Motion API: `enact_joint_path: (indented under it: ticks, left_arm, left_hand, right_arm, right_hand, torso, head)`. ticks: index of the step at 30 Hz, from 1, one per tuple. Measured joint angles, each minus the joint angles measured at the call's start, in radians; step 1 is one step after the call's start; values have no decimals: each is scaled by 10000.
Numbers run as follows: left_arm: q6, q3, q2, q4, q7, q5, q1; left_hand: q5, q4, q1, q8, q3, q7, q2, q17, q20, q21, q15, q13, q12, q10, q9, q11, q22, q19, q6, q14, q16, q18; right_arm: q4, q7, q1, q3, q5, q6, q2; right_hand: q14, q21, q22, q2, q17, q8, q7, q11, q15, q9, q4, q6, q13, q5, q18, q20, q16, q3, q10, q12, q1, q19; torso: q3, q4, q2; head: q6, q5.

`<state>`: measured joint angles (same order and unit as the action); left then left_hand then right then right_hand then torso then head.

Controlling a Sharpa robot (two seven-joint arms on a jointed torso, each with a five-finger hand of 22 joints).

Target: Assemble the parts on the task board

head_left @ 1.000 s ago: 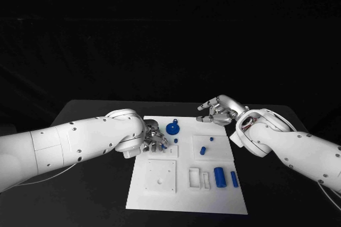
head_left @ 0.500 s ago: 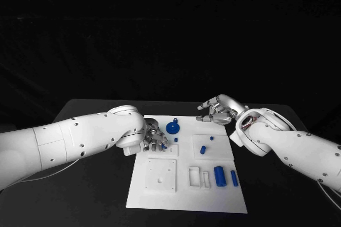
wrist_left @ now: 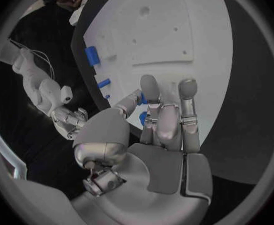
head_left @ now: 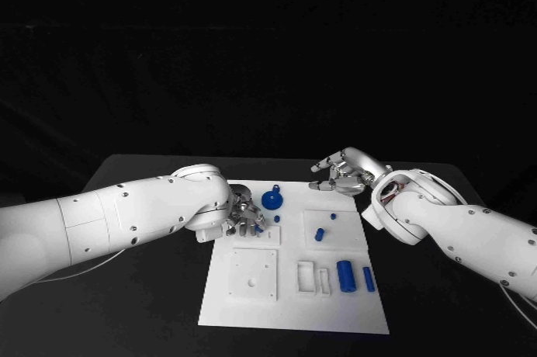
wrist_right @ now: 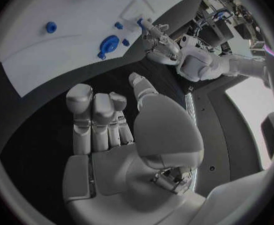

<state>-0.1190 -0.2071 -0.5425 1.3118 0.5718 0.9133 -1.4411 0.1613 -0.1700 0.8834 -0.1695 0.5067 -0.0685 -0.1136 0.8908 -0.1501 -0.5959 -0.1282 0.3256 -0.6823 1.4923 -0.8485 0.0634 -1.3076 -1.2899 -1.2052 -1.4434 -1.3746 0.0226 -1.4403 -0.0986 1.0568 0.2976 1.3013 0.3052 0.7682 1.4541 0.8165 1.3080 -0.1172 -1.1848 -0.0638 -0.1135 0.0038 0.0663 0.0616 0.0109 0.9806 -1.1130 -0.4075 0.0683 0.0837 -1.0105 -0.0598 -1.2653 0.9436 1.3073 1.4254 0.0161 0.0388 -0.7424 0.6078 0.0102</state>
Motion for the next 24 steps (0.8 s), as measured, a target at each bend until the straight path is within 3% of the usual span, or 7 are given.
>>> enact_joint_path:
  ticks: [24]
  left_arm:
    - [-21,-15,-43,34,-18,405,127]
  left_hand:
    - [19,-14,6,30,-13,0,4,-46,0,58,-14,-30,0,0,5,0,2,0,0,46,46,0]
  right_arm:
    - [2,2,-2,-1,15,-1,-28]
  right_hand:
    - [0,-43,-2,40,10,0,0,0,0,0,-56,0,11,0,-1,0,38,-56,0,0,-40,0]
  torso:
    - [0,14,12]
  head:
    - [123,-46]
